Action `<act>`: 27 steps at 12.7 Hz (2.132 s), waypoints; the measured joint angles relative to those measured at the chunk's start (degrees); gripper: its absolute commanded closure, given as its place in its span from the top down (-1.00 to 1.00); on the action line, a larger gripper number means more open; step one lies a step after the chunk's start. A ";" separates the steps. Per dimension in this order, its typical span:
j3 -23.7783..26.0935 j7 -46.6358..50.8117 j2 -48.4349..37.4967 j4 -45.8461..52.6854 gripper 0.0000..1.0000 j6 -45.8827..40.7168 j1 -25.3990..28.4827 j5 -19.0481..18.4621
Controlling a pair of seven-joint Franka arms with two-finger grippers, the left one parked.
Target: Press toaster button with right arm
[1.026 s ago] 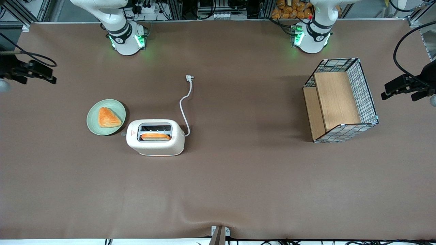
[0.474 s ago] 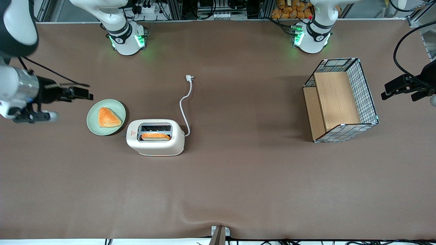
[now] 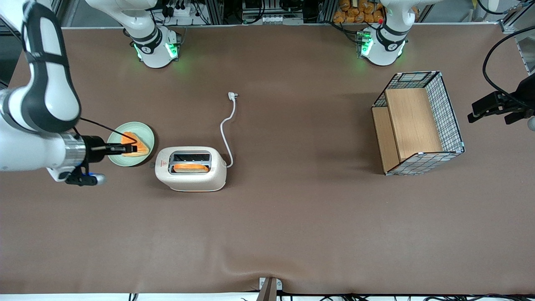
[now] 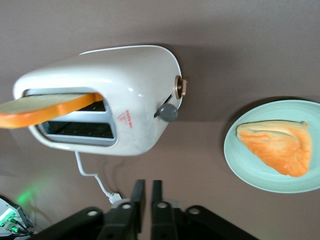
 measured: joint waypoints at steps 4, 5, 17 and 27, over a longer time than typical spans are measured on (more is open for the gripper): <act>-0.19 -2.68 4.98 -0.05 -1.00 3.09 -0.39 3.66; -0.17 -2.83 5.82 -0.04 -1.00 4.03 -0.38 3.92; -0.53 -7.79 13.04 -0.08 -1.00 6.66 -1.79 9.13; -0.54 -10.13 15.21 -0.07 -1.00 7.86 -2.71 10.78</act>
